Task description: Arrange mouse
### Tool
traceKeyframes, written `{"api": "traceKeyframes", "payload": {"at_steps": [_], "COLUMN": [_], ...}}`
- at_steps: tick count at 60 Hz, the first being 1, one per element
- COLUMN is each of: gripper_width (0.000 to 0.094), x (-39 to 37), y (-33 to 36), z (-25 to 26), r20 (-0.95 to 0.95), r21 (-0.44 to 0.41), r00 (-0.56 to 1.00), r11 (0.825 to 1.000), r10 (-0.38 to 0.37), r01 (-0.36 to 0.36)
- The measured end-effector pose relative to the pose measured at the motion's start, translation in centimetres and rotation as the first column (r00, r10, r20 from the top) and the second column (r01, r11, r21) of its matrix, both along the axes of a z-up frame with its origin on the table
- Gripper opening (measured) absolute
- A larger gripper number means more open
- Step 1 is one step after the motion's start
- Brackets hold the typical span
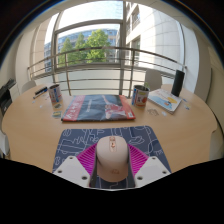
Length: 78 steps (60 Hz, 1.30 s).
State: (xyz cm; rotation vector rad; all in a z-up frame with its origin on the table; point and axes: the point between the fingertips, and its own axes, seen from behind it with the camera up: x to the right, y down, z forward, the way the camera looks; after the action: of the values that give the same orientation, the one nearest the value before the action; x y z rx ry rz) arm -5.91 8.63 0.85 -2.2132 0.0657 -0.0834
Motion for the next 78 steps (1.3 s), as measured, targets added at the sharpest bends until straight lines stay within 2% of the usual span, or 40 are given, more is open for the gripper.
{"api": "traceKeyframes", "payload": {"at_steps": [7,9,12,15,19,26,44,57,78], "gripper_width": [0.0551,0.0641,0.0853,0.0819,0.0859,0.0849,0.0848,0.0847,0.0847], "x": [0.1,0.3,0.4,0.4,0.2,-1.0,-4.8,-6.5,-7.7], "y": [-0.6,-0.8,-1.3,-2.1,-3.8,-7.8,-22.3,-30.1,-34.0], "z": [-1.5,-1.1,0.0,1.3,3.3,7.4,15.7,18.5,19.8], "r20": [-0.038,-0.037,-0.031,-0.024,-0.009,0.001,0.062,0.107,0.118], "r21": [-0.049,-0.045,-0.036,-0.023,-0.008,0.023,0.087,0.095,0.104], "r00": [0.999,0.999,1.0,1.0,1.0,1.0,0.996,0.993,0.992], "r11": [0.999,0.999,0.999,1.0,1.0,0.999,0.995,0.995,0.994], "r10": [0.002,-0.004,-0.007,-0.015,-0.018,-0.027,-0.058,-0.051,-0.042], "r01": [-0.004,0.002,0.006,0.014,0.018,0.027,0.052,0.041,0.029]}}
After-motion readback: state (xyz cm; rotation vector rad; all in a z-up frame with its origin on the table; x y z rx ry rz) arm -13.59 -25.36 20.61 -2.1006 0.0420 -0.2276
